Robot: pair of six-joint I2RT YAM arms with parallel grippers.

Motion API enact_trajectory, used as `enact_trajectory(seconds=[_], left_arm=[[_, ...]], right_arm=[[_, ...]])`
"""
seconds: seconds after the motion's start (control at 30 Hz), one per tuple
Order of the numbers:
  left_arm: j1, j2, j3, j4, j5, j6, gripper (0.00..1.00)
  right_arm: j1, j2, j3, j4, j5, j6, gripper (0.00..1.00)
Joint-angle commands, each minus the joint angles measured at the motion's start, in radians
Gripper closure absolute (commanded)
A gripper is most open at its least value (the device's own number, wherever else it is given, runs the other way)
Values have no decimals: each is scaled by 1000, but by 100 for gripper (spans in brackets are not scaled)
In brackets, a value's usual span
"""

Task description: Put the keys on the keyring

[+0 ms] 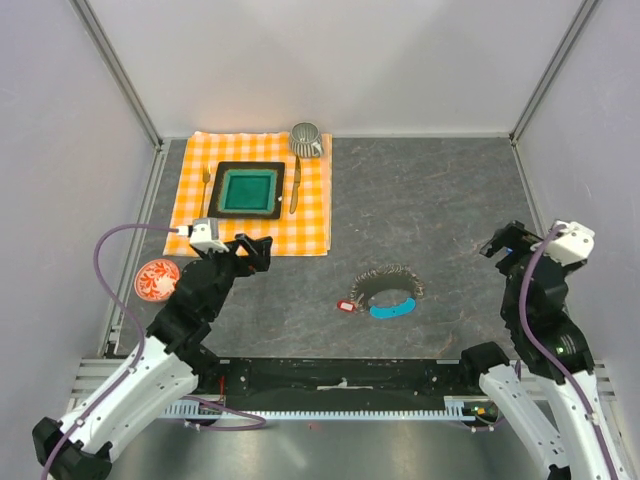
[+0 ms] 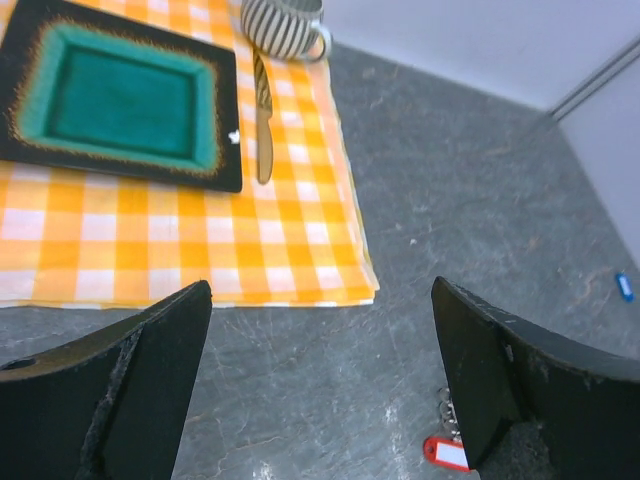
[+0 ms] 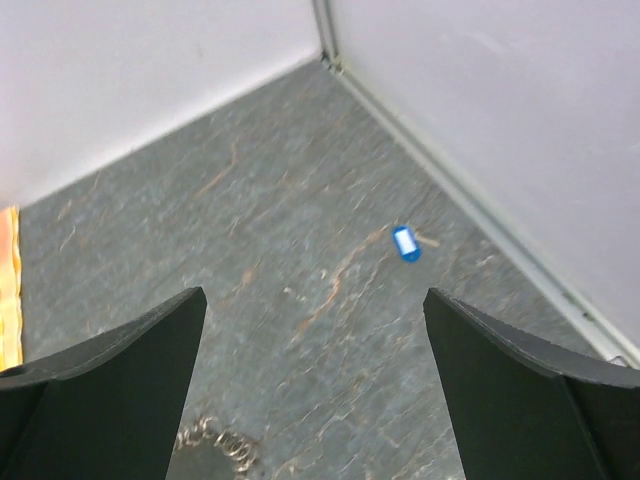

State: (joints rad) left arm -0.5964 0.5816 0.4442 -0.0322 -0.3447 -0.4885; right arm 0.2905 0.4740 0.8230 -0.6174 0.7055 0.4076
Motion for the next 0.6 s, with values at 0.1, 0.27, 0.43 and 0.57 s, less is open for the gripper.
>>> enact_trajectory(seconds=[0.1,0.27,0.43,0.57], left_arm=[[-22,-210,-79,72,-152,-36,3],[-42,-324,-125,98,-189,-35,3],[-49,-356,-150,120,-208,-28,3],[-49,-351,-151,126,-214,-24,3]], right_arm=[[-1,-194,7,30,143,-217,2],[-1,-317,-57,93,100,-292,2],[-1,-393,-117,126,77,-314,2],[-1,-414,-133,143,68,-323,2]])
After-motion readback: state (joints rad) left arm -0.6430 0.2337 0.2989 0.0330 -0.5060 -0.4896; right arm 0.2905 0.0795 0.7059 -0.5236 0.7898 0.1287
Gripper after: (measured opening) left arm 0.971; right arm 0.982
